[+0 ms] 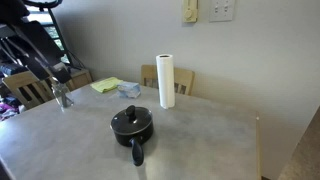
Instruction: Remove the lid from the pot and put it on the table
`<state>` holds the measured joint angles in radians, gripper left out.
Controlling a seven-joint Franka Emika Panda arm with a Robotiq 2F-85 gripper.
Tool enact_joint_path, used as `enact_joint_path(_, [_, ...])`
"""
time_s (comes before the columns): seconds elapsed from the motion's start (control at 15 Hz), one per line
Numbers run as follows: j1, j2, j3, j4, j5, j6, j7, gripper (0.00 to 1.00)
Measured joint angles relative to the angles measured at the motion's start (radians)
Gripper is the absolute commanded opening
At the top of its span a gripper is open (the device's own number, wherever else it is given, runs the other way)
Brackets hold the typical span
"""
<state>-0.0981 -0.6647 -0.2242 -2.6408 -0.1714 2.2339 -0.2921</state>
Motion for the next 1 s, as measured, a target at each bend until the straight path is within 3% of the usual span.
enact_joint_path(0.73, [0.003, 0.013, 0.012, 0.0, 0.0, 0.004, -0.002, 1.0])
enact_joint_path(1.0, [0.062, 0.089, 0.02, 0.007, 0.005, 0.023, -0.073, 1.0])
